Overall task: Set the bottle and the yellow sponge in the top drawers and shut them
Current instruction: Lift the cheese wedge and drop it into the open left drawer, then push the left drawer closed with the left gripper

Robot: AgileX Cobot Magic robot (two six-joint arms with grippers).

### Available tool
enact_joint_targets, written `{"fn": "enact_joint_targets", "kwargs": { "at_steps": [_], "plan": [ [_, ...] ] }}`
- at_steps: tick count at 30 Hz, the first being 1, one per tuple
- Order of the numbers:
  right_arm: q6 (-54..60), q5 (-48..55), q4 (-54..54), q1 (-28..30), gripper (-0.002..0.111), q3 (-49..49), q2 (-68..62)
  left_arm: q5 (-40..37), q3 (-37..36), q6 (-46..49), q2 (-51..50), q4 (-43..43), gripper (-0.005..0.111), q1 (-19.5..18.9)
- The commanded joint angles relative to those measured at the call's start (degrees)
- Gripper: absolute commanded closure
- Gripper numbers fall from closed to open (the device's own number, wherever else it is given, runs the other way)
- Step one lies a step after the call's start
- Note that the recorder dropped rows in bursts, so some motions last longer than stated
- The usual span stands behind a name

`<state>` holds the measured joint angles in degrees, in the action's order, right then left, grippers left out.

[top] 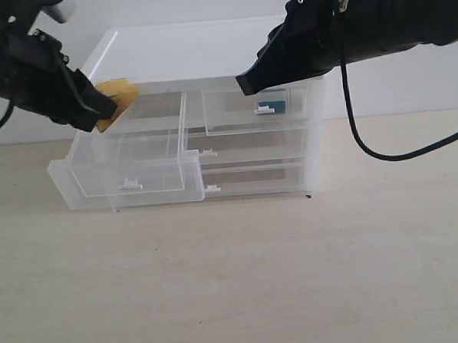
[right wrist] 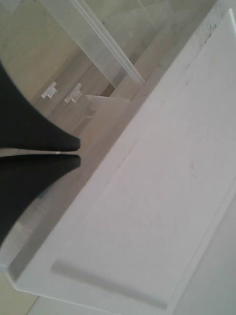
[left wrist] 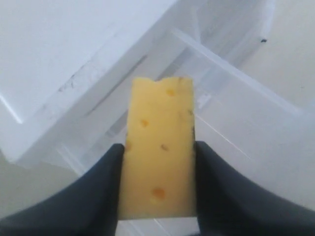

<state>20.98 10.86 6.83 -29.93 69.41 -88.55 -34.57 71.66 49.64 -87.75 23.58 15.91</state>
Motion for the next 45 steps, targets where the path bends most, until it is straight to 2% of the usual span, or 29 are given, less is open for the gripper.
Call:
{"fn": "enact_joint_targets", "kwargs": {
  "at_steps": [1,8,16,18,23,28,35,40,43,45],
  "plan": [
    [0.39,-0.80,0.05,0.18,0.108,-0.15,-0.13,-5.60,7.00,0.92,-8.06,-5.21,0.103,0.16],
    [0.39,-1.09,0.05,0.18,0.108,-0.15,-0.13,-7.25,13.37,0.92,-15.86,-4.52,0.103,0.16],
    [0.39,-1.32,0.05,0.18,0.108,-0.15,-0.13,-5.96,14.37,0.92,-17.60,-4.36,0.101,0.16],
    [0.39,-1.32,0.05,0.18,0.108,-0.15,-0.13,-6.07,14.37,0.92,-17.85,-4.24,0.090,0.16],
    [0.39,-1.32,0.05,0.18,0.108,-0.15,-0.13,-5.71,14.37,0.92,-18.40,-4.08,0.056,0.58],
    [0.39,-1.10,0.05,0.18,0.108,-0.15,-0.13,-3.51,14.37,-0.36,-18.27,-3.23,0.042,0.68],
    [0.39,-1.33,0.05,0.18,0.108,-0.15,-0.13,-5.00,14.37,-0.36,-14.21,-3.23,0.041,0.81],
    [0.39,-1.33,0.05,0.18,0.108,-0.15,-0.13,-10.11,14.37,-0.36,-8.15,-3.23,0.043,0.81],
    [0.39,-1.23,0.05,0.18,0.108,-0.15,-0.13,-14.13,14.37,-0.36,-5.29,-3.23,0.050,0.81],
    [0.39,-1.13,0.05,0.18,0.108,-0.15,-0.13,-17.67,14.37,-1.69,-3.86,-4.96,0.061,0.71]
  ]
}}
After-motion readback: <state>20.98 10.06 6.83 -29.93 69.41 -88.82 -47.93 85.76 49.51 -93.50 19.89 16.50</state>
